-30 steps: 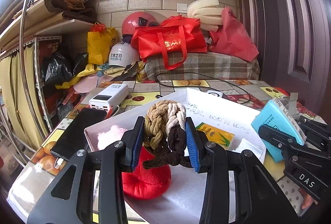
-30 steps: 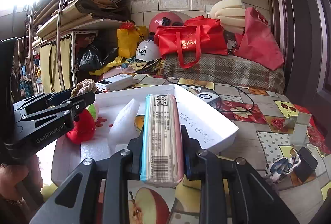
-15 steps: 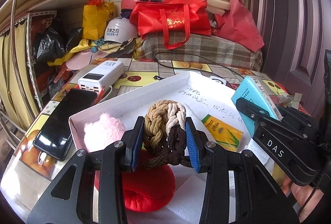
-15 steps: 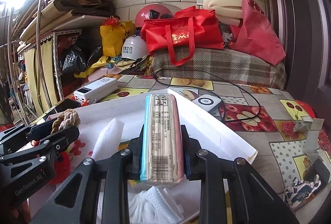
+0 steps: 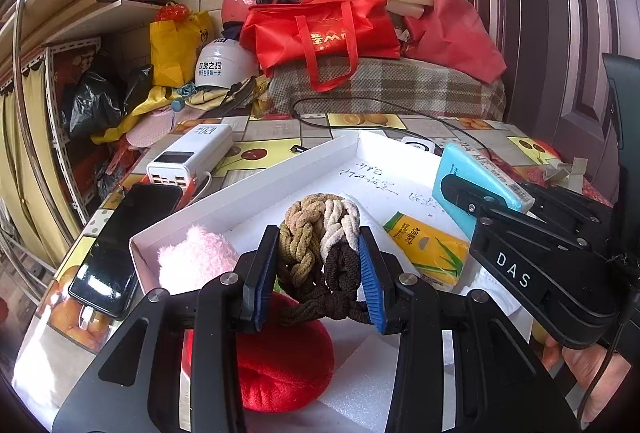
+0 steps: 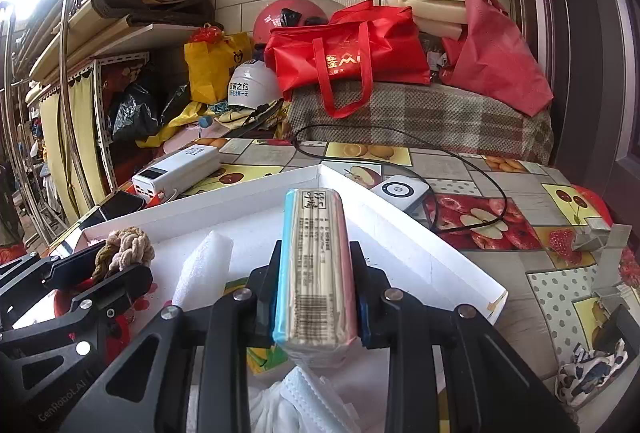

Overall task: Organize soft objects
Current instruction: 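Lower the rope knot into the tray with left tool while right tool releases blue pack, then grasp the yellow-green sponge with left tool while right tool grasps the blue rope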

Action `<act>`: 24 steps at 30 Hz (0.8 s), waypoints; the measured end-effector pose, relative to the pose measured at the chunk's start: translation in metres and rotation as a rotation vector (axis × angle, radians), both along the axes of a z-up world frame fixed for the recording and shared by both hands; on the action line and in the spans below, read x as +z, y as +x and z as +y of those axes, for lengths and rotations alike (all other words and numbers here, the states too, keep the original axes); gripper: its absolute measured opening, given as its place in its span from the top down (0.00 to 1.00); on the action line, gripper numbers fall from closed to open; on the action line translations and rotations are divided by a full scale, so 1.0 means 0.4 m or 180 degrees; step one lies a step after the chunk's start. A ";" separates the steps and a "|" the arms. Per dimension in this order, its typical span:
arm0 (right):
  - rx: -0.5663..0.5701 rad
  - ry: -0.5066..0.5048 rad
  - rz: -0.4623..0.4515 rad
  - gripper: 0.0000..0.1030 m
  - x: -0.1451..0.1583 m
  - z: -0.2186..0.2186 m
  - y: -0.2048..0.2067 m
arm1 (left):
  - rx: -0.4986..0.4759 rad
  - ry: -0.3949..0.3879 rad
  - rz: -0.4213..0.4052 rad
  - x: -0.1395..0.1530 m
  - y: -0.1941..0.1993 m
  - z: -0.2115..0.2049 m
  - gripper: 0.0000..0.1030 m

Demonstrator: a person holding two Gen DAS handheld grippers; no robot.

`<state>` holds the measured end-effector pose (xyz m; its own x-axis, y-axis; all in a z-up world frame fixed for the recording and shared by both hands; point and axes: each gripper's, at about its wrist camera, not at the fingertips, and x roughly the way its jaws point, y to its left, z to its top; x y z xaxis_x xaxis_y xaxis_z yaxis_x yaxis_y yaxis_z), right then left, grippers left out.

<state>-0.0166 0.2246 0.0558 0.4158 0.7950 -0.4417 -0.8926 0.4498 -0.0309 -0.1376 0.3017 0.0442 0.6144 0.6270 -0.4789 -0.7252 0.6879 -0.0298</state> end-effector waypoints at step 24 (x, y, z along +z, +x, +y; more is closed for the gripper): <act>-0.0224 0.0305 -0.0174 0.00 0.018 -0.050 -0.010 | 0.0635 0.0439 -0.0476 0.029 -0.101 -0.038 0.00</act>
<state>-0.0207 0.2045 0.0629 0.4933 0.8005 -0.3403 -0.8570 0.5143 -0.0324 -0.1781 0.2866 0.0556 0.5298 0.7955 -0.2940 -0.8412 0.5371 -0.0627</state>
